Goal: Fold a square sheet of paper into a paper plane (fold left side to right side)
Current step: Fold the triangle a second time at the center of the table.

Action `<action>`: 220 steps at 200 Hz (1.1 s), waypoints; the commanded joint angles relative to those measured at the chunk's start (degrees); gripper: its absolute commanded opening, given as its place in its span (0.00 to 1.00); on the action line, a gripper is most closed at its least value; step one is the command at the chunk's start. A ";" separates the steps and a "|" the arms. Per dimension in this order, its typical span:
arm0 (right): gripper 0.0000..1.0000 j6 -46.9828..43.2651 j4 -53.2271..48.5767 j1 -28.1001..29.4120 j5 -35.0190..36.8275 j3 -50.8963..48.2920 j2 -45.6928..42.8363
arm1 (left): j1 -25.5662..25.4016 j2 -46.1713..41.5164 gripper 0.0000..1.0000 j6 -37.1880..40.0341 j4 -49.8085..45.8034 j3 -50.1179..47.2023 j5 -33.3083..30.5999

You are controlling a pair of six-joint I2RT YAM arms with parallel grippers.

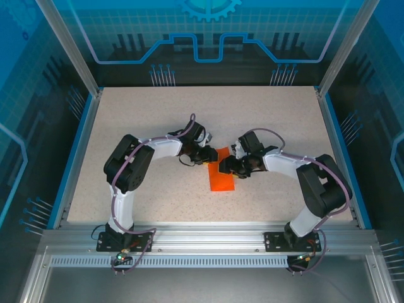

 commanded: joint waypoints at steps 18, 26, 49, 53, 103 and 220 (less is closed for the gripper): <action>0.54 -2.80 -0.06 -2.01 -3.57 1.83 1.61 | -0.45 -3.18 0.37 3.18 -3.08 1.48 1.61; 0.54 -2.63 -0.32 -2.36 -4.22 1.81 1.95 | -0.37 -3.83 0.39 3.43 -3.05 1.51 1.36; 0.47 -1.56 -1.91 -2.84 -4.18 3.44 2.16 | 0.03 -7.63 0.48 4.42 -1.73 -0.11 -0.85; 0.46 -1.25 -2.09 -2.98 -4.12 3.43 2.18 | 0.09 -8.67 0.49 4.55 -1.25 -0.70 -1.43; 0.38 1.78 -3.81 -3.95 -3.97 3.56 2.37 | -1.31 -24.05 0.59 9.43 2.69 -12.59 -7.90; 0.11 3.01 -4.56 -5.51 -5.59 6.88 5.87 | -25.72 -26.82 0.70 21.70 -8.32 -10.95 -26.43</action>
